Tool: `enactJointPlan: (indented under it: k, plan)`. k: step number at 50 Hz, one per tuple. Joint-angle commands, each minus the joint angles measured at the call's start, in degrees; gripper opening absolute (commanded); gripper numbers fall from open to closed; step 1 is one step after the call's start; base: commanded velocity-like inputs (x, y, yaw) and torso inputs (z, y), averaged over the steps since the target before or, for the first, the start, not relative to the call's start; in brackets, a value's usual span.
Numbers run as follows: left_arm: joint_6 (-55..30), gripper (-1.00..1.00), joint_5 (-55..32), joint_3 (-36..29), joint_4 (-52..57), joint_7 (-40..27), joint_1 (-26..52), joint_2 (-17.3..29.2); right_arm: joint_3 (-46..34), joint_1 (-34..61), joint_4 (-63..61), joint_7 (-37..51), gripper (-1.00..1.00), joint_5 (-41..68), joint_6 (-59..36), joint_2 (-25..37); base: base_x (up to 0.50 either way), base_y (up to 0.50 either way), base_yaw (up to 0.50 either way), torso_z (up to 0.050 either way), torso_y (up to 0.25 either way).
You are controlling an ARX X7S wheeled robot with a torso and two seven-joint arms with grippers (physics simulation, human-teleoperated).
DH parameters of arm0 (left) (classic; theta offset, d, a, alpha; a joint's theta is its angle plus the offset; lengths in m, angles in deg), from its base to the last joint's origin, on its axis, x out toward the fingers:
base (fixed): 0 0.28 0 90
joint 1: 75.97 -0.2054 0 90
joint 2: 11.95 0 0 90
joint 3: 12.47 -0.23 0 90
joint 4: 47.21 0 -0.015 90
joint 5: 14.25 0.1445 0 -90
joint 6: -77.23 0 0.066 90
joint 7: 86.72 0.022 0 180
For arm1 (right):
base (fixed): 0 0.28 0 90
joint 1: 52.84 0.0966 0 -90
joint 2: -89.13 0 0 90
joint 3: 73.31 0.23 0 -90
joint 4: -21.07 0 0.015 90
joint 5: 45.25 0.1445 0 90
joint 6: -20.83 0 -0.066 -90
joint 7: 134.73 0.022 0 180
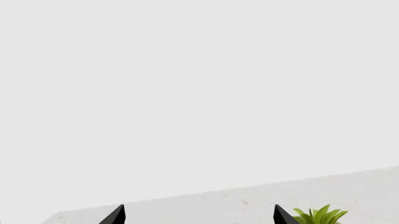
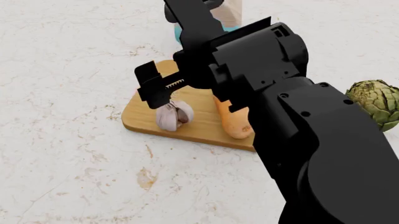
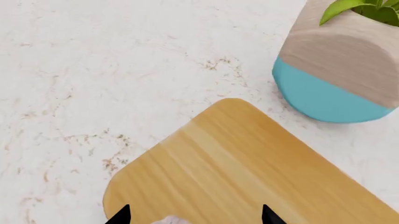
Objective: Clear the non-vegetable object off the cutting board and place the vegetables onto it.
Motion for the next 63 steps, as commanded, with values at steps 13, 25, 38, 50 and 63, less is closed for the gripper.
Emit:
enactJointPlan:
  k: [13,25,38,50,63]
  plan:
    - [-0.1,1.0,-1.1,0.1,0.4,-0.5,0.4,0.3,3.4,6.6,-16.9,8.7,1.0,2.4,-3.0,10.0,0.0,0.0,0.0,0.0,0.0]
    - [-0.6,1.0,-1.6,-0.4,-0.1,-0.5,2.1,-0.3,11.4,7.5,-54.3,30.7,1.0,15.5,-8.4,31.7,0.0,0.0,0.0,0.0,0.0]
    - [-1.1,1.0,-2.9,-0.2,-0.1,-1.1,3.2,-0.3,17.0,10.7,-79.2,47.8,1.0,30.2,-10.7,45.0,0.0,0.0,0.0,0.0,0.0]
    - [-1.8,1.0,-4.8,0.5,0.6,-2.4,3.4,0.4,20.6,15.3,-93.5,59.4,1.0,43.0,-10.1,53.0,0.0,0.0,0.0,0.0,0.0]
    - [-1.4,1.0,-6.9,1.9,2.6,-4.6,0.1,1.5,24.8,18.6,-107.0,67.8,1.0,53.3,-5.9,62.6,0.0,0.0,0.0,0.0,0.0]
